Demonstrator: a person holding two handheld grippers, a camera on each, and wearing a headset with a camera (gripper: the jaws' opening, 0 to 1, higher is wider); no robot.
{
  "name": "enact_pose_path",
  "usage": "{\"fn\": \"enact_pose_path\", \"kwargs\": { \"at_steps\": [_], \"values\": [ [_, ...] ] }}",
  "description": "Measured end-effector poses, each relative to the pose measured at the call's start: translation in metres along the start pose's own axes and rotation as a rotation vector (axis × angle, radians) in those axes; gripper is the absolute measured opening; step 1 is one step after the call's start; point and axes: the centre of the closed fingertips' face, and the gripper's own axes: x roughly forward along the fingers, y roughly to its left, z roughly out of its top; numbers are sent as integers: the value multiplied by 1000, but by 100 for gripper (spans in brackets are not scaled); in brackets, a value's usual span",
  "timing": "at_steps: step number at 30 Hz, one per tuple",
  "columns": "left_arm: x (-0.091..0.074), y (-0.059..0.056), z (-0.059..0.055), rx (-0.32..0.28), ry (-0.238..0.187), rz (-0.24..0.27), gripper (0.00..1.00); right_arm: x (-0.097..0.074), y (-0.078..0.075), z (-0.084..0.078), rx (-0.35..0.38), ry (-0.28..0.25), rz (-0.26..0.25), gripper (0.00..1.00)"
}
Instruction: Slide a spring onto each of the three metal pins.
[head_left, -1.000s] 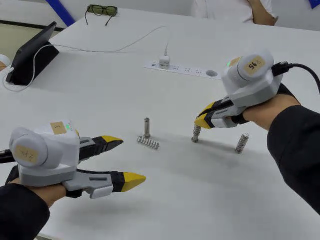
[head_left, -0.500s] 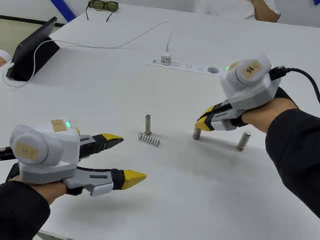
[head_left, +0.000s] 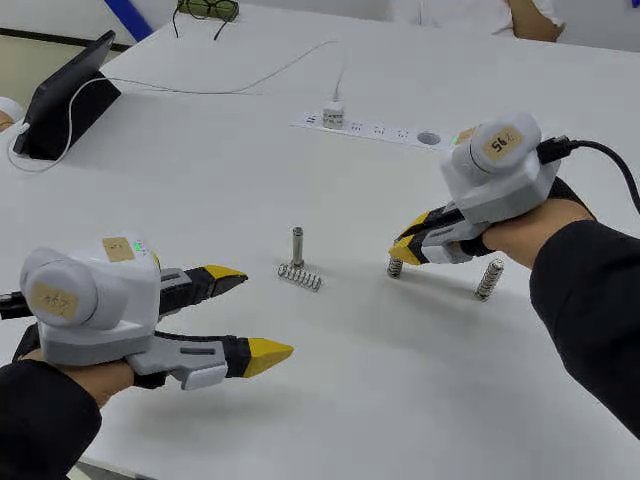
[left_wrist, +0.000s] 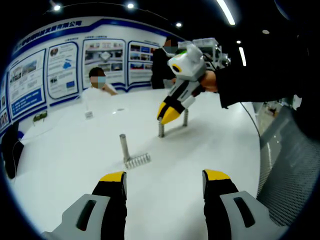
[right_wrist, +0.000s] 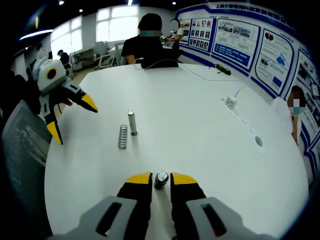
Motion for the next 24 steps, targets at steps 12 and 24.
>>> {"fn": "enact_pose_path", "kwargs": {
  "at_steps": [12, 24],
  "values": [
    [1, -2, 2, 5, -1, -5, 62, -9, 7, 16, -35, -35, -11, 18],
    [-1, 0, 3, 11, -4, -3, 62, 0, 32, 33, -69, -58, 31, 18]
  ]
}}
